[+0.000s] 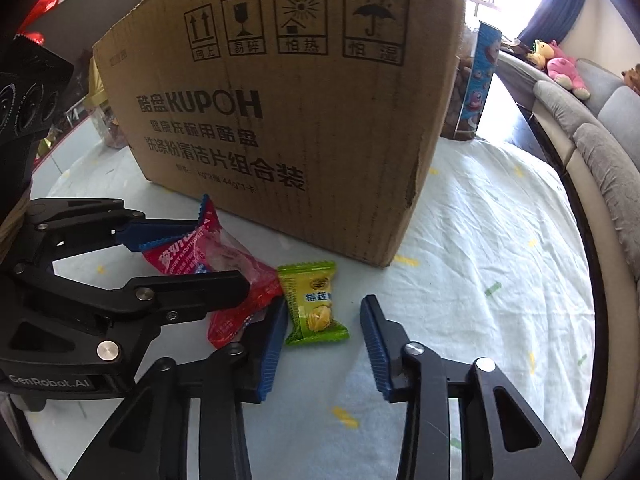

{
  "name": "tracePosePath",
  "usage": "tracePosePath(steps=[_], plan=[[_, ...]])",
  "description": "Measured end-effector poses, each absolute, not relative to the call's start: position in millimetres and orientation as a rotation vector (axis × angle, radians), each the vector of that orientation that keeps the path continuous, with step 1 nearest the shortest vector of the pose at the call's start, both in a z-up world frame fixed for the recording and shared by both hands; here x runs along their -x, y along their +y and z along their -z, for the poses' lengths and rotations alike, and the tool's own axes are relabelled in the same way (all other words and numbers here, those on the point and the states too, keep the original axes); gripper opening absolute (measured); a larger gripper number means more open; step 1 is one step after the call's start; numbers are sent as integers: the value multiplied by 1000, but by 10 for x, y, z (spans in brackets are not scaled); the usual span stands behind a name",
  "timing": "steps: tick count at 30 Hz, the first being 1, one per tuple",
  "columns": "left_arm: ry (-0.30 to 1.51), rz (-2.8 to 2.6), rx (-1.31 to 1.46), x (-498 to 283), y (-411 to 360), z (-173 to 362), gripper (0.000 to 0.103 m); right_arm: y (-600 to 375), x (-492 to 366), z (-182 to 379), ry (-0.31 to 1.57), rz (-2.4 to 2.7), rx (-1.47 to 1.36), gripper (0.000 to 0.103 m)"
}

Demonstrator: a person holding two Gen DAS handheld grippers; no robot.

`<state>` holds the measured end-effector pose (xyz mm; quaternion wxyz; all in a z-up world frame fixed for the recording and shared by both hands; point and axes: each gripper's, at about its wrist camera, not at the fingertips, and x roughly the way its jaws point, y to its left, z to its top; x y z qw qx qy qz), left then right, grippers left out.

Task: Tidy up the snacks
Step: 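Grasp the pink packet with the left tool while the right tool grasps the yellow-green candy, then carry the pink packet and yellow-green candy up over the box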

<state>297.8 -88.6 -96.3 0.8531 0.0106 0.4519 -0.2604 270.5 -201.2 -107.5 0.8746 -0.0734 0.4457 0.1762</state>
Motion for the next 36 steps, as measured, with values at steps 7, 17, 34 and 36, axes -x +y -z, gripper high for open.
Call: tracePosePath(steps=[7, 17, 34, 36], plan=[[910, 536, -55, -2805, -834, 892, 29, -2043, -2672, 1047, 929, -346, 93, 28], [860, 513, -35, -2566, -762, 703, 25, -2095, -2483, 832, 877, -306, 27, 28], [693, 459, 10, -2169, -361, 95, 25, -1969, -2146, 285, 736, -283, -3, 28], [659, 450, 14, -2149, -312, -22, 25, -1955, -2106, 184, 705, -276, -4, 28]])
